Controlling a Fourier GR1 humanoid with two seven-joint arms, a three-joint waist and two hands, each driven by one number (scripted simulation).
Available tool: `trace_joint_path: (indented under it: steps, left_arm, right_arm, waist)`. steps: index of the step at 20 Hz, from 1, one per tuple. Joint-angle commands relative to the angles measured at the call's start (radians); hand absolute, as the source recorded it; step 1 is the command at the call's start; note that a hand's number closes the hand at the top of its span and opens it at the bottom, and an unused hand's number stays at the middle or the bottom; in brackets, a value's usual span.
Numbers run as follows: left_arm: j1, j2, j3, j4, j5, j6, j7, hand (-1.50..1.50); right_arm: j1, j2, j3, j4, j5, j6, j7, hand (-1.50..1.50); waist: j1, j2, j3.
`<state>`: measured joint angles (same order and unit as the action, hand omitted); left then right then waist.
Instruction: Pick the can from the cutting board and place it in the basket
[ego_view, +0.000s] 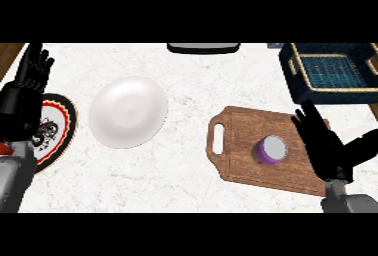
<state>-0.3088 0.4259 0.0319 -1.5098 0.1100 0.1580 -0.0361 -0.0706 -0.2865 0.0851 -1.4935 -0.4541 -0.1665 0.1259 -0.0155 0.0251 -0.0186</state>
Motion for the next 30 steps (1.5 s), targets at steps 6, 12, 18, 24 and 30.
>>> trace_joint_path:
  steps: [6,12,18,24,30]
  left_arm:
    - [0.265,-0.141,-0.095,0.255,0.067,-0.043,0.209,0.0]
    - [0.335,-0.133,-0.151,0.225,0.055,-0.09,0.249,0.0]
    - [0.384,-0.109,-0.131,0.209,0.068,-0.103,0.248,0.0]
    - [0.401,-0.132,-0.124,0.187,0.065,-0.054,0.275,0.0]
    - [0.443,-0.127,-0.122,0.17,0.072,-0.076,0.253,0.0]
  right_arm:
    - [-0.263,-0.034,-0.097,-0.111,0.048,-0.029,-0.154,1.5]
    - [-0.304,0.144,0.304,-0.043,0.486,-0.241,-0.18,-1.5]
    - [-0.405,-0.048,0.327,0.055,0.763,-0.32,0.193,-1.5]
    - [-0.534,-0.281,0.359,-0.033,0.908,-0.073,0.55,-1.5]
    - [-0.692,-0.427,0.325,-0.215,0.761,0.315,0.831,-1.5]
  waist:
    - [0.038,-0.012,0.015]
    - [0.062,-0.026,0.016]
    - [0.023,-0.038,0.01]
    - [-0.017,-0.055,0.008]
    - [-0.015,-0.05,0.012]
